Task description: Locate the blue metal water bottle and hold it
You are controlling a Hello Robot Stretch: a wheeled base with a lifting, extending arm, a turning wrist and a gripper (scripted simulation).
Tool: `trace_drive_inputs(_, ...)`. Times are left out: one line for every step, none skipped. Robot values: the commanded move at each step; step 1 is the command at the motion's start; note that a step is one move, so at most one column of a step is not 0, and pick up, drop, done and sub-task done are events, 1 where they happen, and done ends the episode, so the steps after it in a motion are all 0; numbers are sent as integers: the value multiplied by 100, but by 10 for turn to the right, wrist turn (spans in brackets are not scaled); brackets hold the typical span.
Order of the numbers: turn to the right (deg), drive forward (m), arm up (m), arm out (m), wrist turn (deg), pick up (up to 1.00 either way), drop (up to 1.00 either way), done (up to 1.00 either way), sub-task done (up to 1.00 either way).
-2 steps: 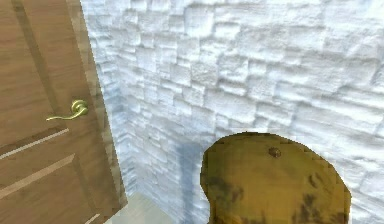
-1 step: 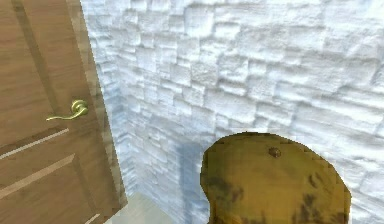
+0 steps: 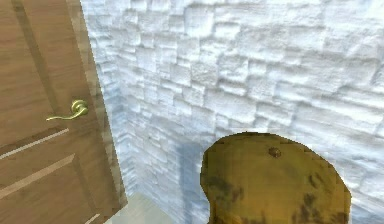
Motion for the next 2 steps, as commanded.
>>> trace_drive_inputs(0,0,0,0,450,0,0,0,0)
trace_drive_inputs(0,0,0,0,450,0,0,0,0)
